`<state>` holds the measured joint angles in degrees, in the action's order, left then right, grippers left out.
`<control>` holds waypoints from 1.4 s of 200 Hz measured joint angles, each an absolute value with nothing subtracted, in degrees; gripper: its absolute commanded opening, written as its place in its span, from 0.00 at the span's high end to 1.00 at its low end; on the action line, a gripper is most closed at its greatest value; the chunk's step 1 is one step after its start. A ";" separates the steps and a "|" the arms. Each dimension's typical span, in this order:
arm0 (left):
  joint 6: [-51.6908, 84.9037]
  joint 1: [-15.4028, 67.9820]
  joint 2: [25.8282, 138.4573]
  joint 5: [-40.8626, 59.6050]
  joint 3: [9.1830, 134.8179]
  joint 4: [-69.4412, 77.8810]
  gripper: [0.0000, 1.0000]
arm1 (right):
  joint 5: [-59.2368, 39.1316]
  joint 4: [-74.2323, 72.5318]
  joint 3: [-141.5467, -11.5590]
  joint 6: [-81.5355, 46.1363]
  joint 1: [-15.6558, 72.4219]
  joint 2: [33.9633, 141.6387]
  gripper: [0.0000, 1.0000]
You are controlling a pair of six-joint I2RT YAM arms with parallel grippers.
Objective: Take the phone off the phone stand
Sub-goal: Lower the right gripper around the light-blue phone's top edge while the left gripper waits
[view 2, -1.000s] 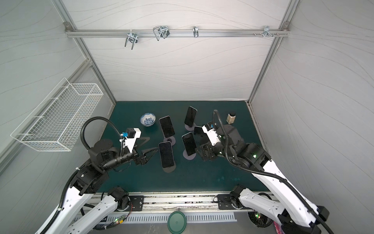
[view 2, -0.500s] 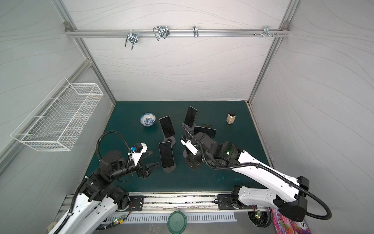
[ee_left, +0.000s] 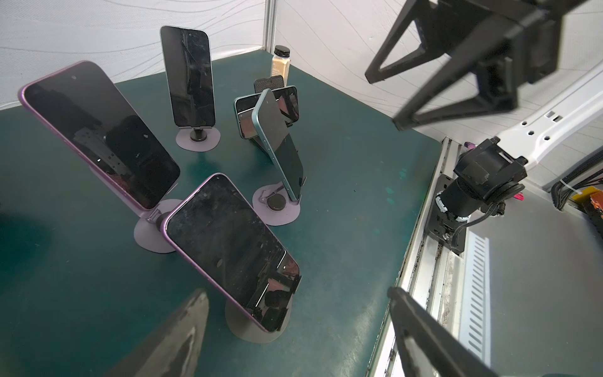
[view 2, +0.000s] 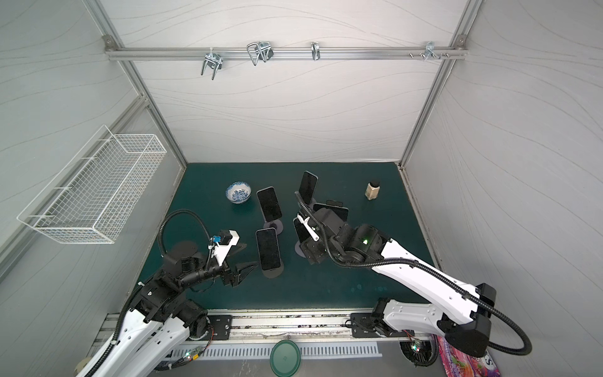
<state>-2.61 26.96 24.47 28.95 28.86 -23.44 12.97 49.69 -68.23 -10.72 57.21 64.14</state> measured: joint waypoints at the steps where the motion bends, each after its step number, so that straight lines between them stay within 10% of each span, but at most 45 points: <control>1: -2.61 26.96 24.47 28.95 28.86 -23.44 0.12 | 12.91 49.65 -68.20 -10.79 56.90 64.14 0.20; 280: -2.39 27.90 26.04 21.56 28.80 -22.44 0.08 | 12.88 26.85 -56.82 -15.11 50.50 72.71 0.05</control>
<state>-2.39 27.90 26.04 21.56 28.80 -22.44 12.88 26.85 -56.82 -15.11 50.50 72.71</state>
